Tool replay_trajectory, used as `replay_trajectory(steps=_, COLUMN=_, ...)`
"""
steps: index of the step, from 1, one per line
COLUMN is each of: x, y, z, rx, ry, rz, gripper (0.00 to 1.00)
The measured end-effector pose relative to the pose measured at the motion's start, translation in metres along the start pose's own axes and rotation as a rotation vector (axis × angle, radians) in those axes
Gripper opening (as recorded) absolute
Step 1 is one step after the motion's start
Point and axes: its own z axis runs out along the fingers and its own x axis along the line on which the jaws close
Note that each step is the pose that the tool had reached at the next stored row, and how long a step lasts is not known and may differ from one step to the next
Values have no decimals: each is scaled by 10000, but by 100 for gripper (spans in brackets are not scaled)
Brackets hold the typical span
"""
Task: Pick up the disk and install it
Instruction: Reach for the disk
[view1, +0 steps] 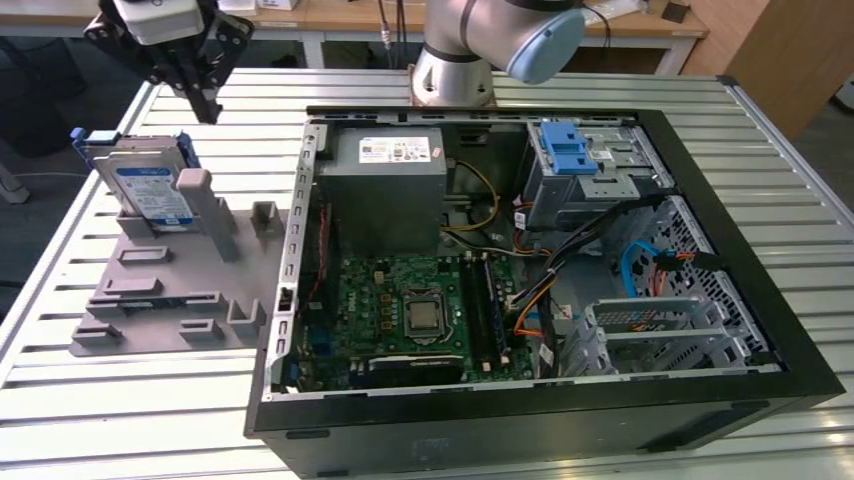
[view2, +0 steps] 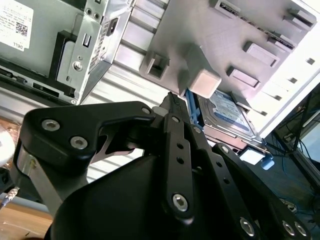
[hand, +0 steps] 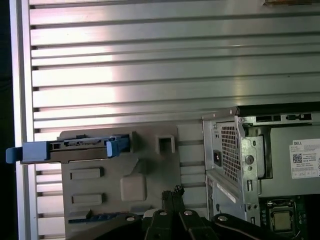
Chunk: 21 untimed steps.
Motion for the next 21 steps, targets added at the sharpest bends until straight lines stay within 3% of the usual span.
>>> replay_trajectory(steps=11, x=156, y=28, z=6, rx=1, ry=4, rz=1, gripper=11)
replay_trajectory(steps=21, x=187, y=30, z=6, rx=0, ry=4, rz=0, gripper=11)
